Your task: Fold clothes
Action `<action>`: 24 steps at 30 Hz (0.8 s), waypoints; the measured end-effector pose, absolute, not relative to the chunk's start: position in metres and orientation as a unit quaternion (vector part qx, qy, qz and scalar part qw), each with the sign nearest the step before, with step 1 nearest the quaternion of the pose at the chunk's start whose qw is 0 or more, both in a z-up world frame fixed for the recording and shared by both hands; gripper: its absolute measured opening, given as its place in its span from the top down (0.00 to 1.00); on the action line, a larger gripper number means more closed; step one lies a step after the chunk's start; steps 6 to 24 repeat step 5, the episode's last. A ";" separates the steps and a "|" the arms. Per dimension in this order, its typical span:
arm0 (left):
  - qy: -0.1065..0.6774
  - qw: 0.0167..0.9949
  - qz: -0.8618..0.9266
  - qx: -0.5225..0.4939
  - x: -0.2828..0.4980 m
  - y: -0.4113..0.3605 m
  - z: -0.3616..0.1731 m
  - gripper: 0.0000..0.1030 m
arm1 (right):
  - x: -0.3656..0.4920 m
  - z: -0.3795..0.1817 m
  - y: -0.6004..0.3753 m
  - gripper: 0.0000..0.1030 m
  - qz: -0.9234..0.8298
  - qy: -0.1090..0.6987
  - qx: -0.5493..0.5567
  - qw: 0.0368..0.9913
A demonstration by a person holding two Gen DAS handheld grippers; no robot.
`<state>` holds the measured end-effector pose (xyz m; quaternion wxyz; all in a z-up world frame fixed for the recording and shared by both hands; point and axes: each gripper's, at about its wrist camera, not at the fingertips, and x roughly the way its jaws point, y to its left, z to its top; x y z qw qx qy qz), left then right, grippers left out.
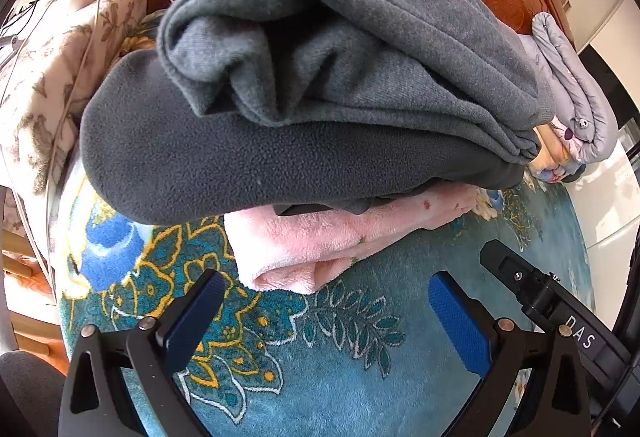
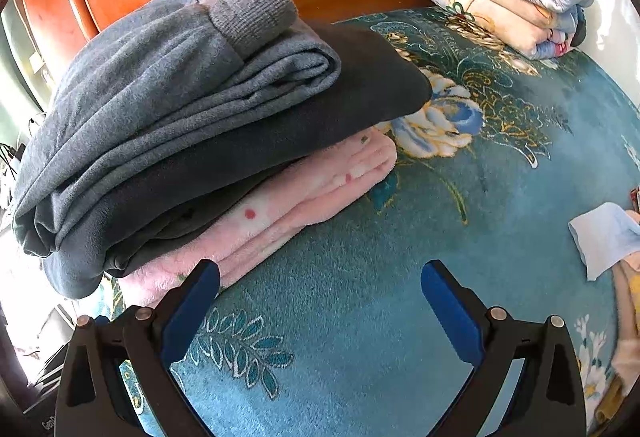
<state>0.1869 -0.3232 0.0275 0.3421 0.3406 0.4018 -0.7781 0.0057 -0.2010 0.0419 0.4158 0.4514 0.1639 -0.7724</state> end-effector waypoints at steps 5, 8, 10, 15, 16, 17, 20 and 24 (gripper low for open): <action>0.402 0.341 -0.778 0.340 0.186 -0.323 0.027 0.00 | 0.007 0.044 -0.203 0.02 -0.773 0.175 0.441 0.421; 0.402 0.341 -0.778 0.340 0.186 -0.323 0.027 0.00 | 0.007 0.044 -0.203 0.02 -0.773 0.175 0.441 0.421; 0.402 0.341 -0.778 0.340 0.186 -0.323 0.027 0.00 | 0.007 0.044 -0.203 0.02 -0.773 0.175 0.441 0.421; 0.402 0.341 -0.778 0.340 0.186 -0.323 0.027 0.00 | 0.007 0.044 -0.203 0.02 -0.773 0.175 0.441 0.421; 0.402 0.341 -0.778 0.340 0.186 -0.323 0.027 0.00 | 0.007 0.044 -0.203 0.02 -0.773 0.175 0.441 0.421; 0.402 0.341 -0.778 0.340 0.186 -0.323 0.027 0.00 | 0.007 0.044 -0.203 0.02 -0.773 0.175 0.441 0.421; 0.402 0.341 -0.778 0.340 0.186 -0.323 0.027 0.00 | 0.007 0.044 -0.203 0.02 -0.773 0.175 0.441 0.421; 0.402 0.341 -0.778 0.340 0.186 -0.323 0.027 0.00 | 0.007 0.044 -0.203 0.02 -0.773 0.175 0.441 0.421</action>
